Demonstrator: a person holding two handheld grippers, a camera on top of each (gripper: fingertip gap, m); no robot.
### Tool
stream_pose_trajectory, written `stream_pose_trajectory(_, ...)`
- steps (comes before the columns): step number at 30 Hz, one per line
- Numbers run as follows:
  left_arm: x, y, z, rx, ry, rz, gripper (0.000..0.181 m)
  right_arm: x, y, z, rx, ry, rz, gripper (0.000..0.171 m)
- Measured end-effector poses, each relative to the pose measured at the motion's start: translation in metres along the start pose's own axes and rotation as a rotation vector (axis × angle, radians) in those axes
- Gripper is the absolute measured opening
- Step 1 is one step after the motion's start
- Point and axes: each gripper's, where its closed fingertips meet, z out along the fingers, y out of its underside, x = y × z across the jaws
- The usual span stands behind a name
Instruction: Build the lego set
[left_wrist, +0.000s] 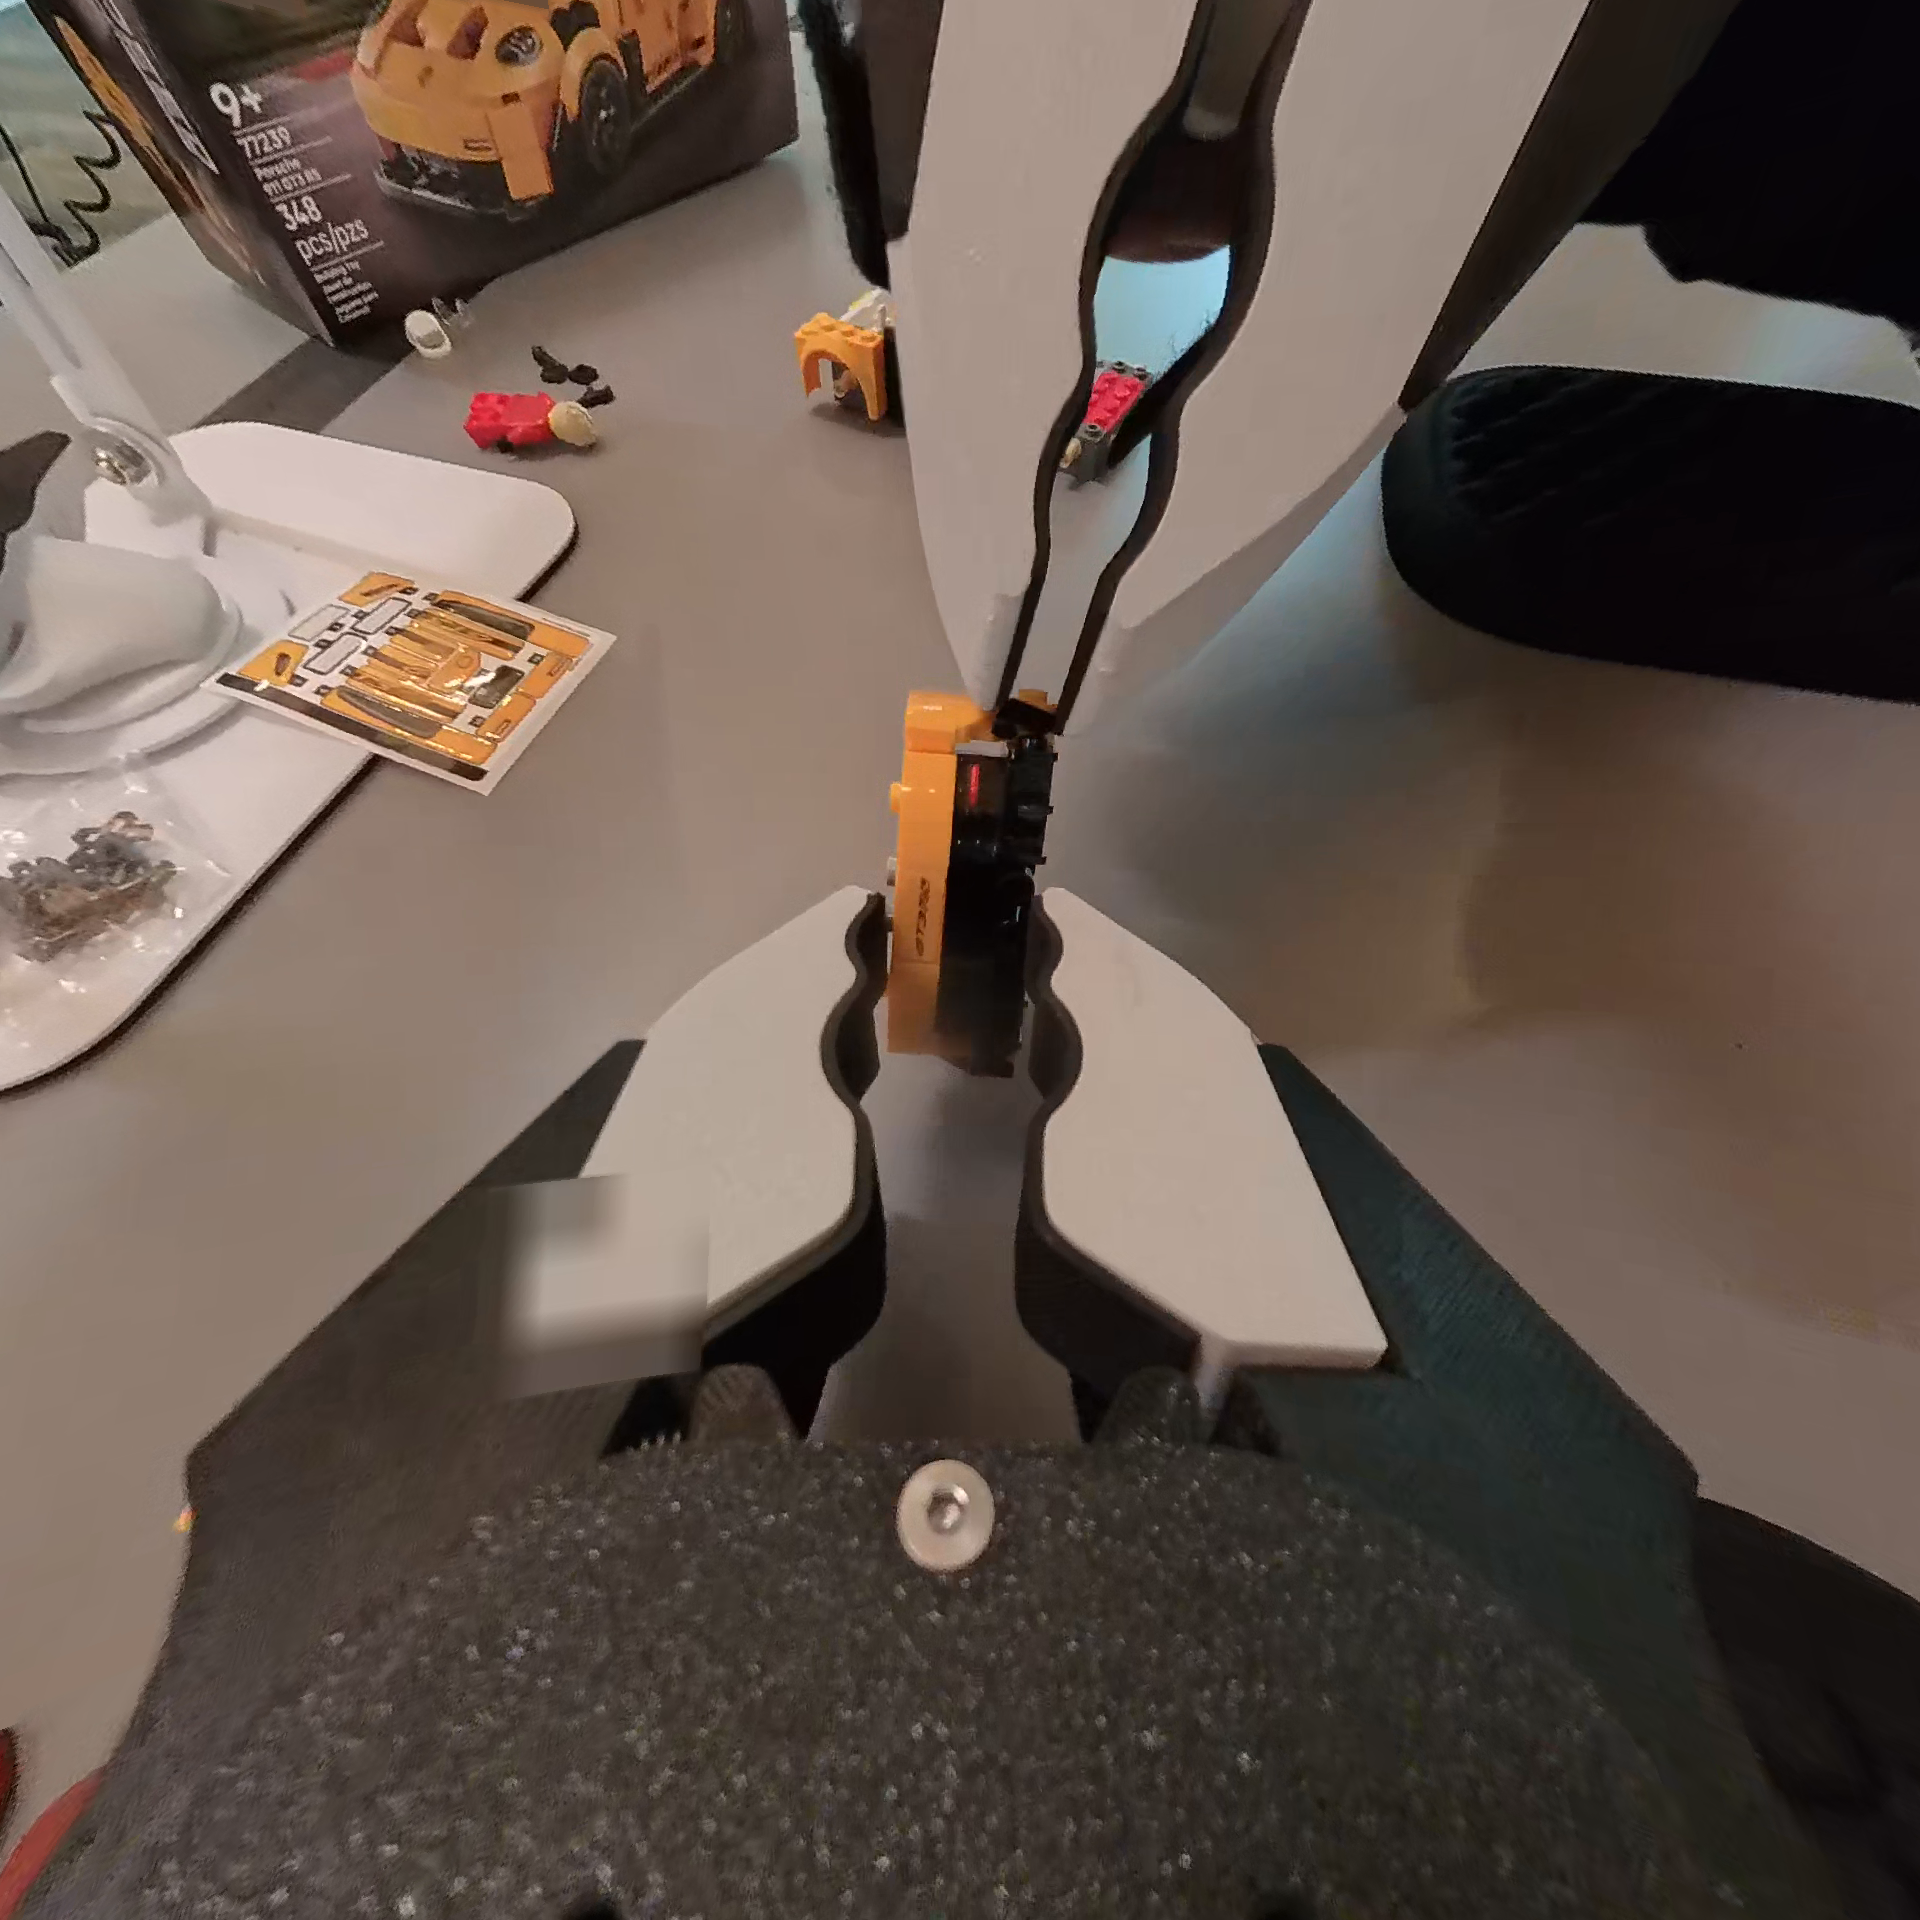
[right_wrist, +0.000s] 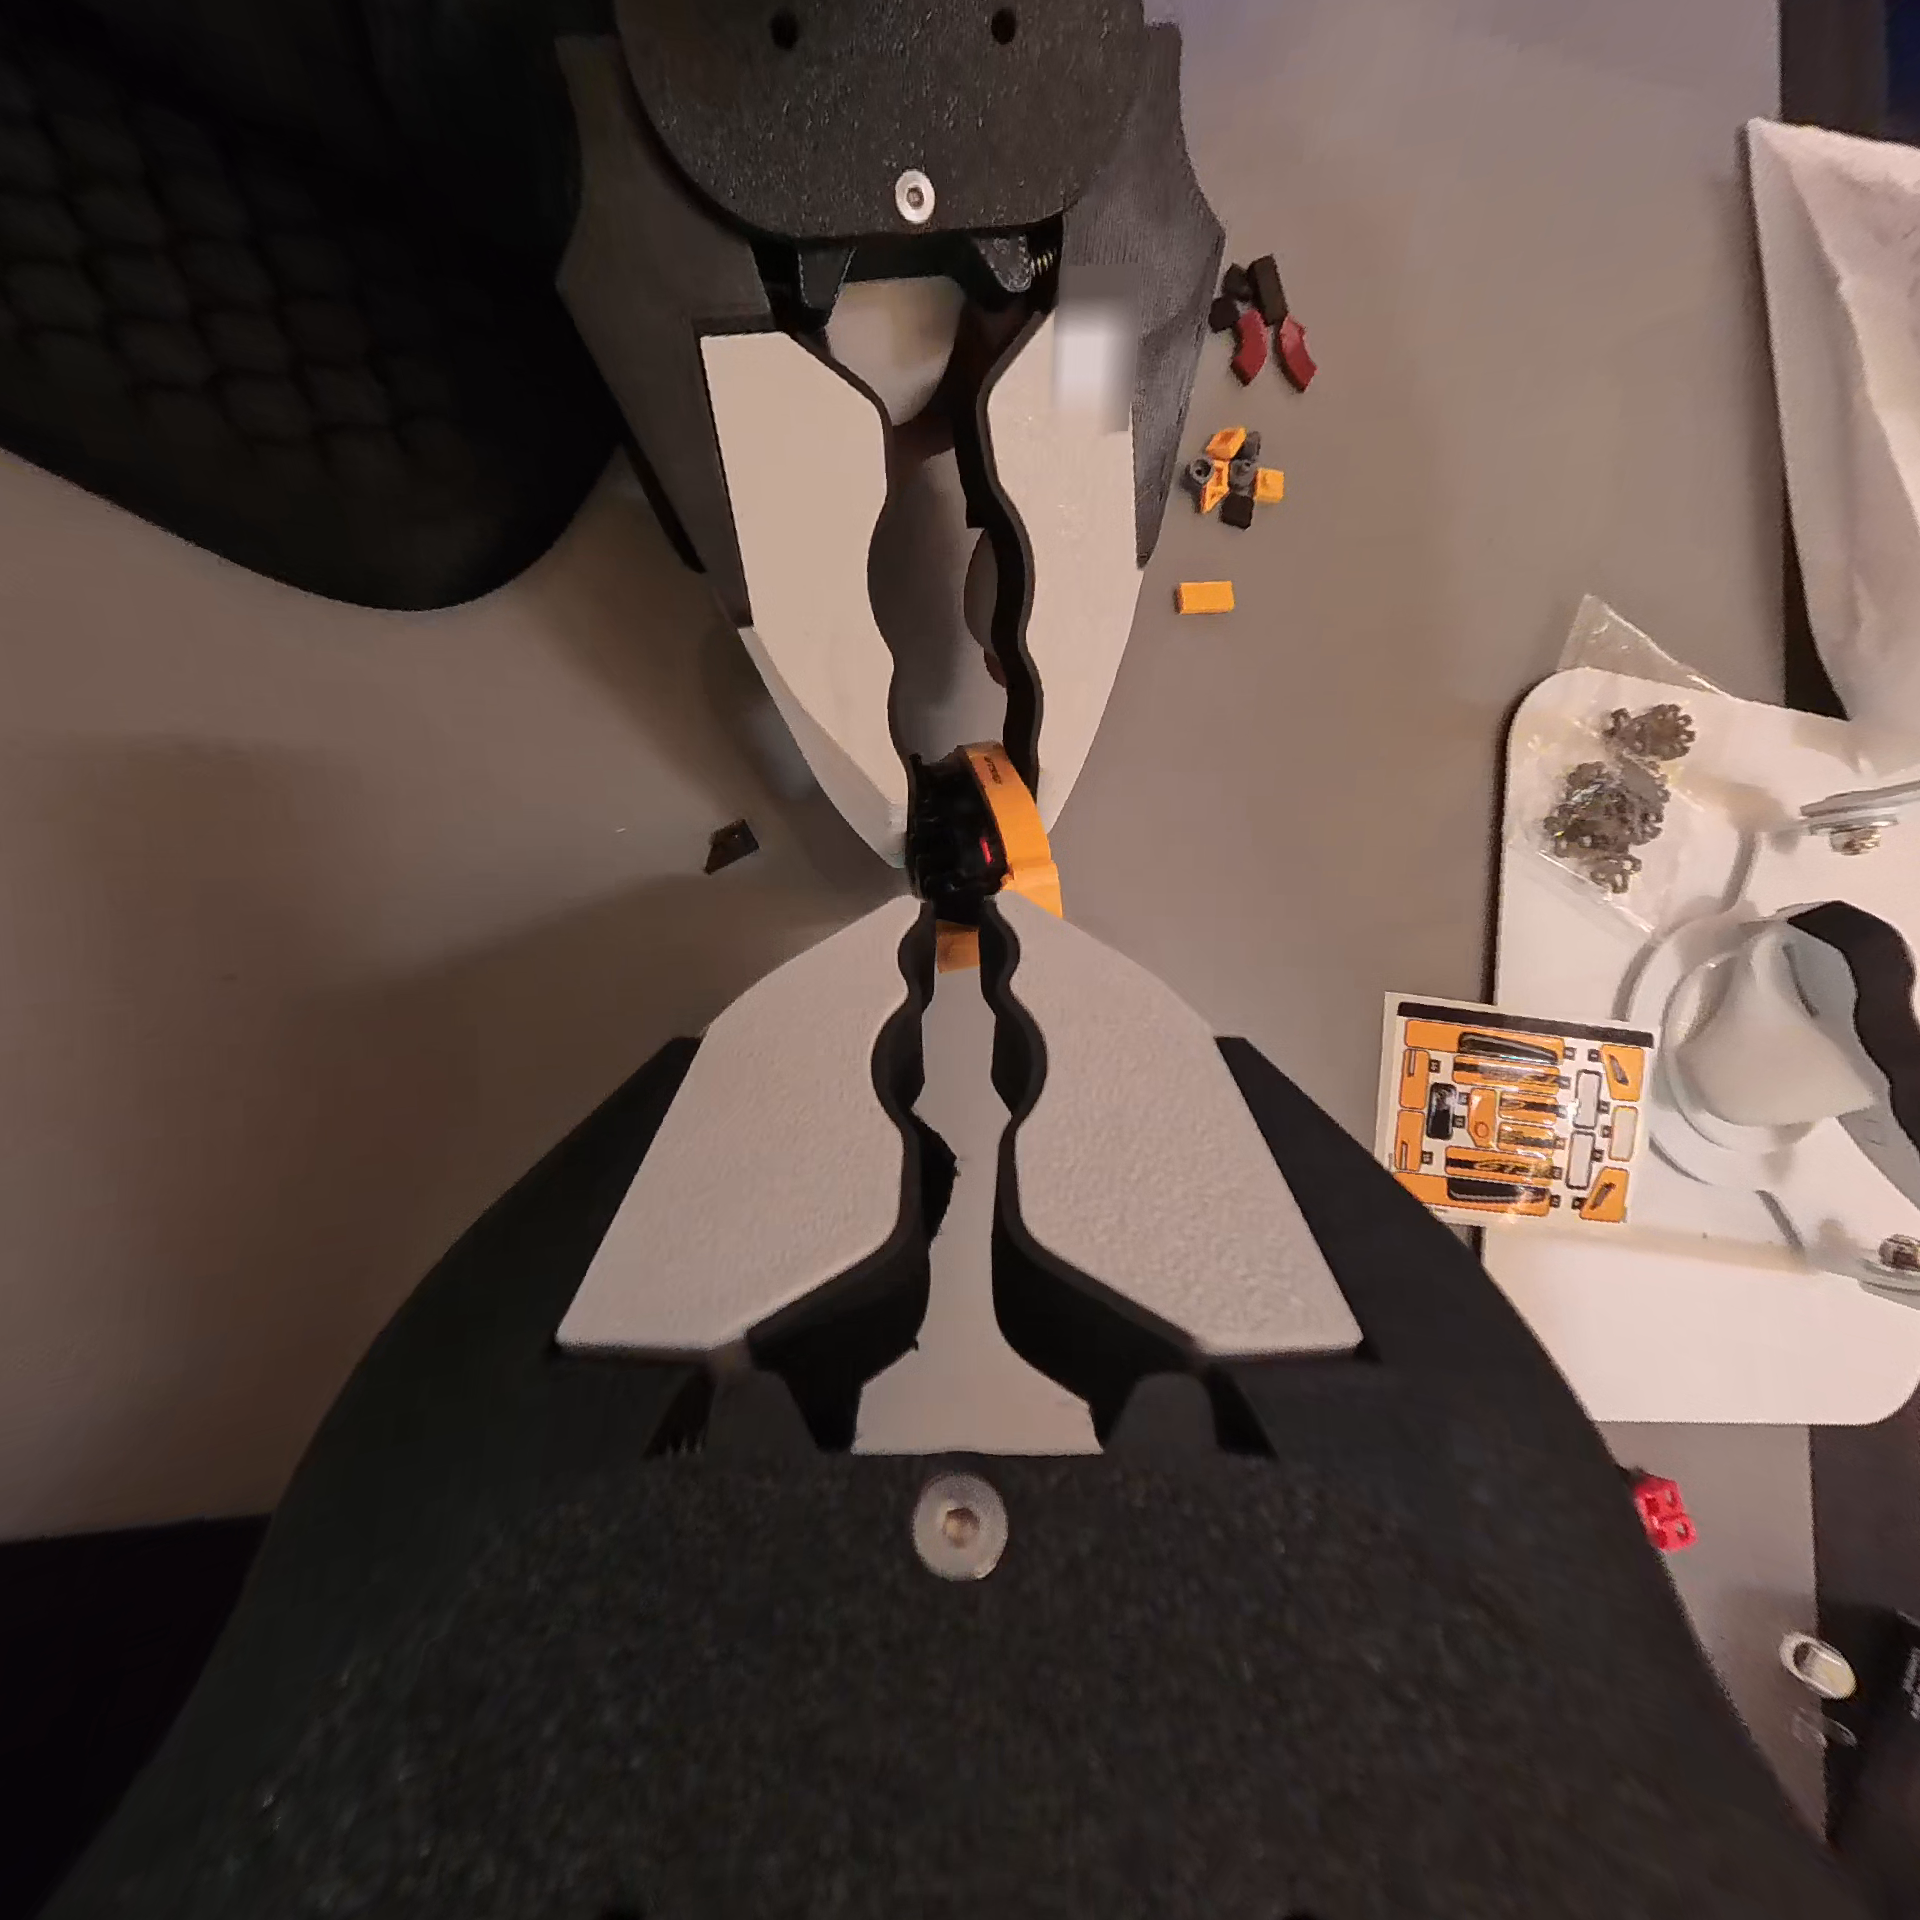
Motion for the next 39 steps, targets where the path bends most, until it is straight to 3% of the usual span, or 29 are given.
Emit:
stream_pose_trajectory(1, -0.0004, 0.0000, -0.0001, 0.000, -0.001, -0.003, 0.025, 0.0004, 0.0000, 0.0002, -0.007, -0.005, 0.002, 0.008)
stream_pose_trajectory(39, -0.0009, 0.0047, 0.0003, -0.027, 0.024, -0.075, 0.025, -0.0007, 0.0011, 0.0048, -0.072, -0.059, -0.006, 0.009)
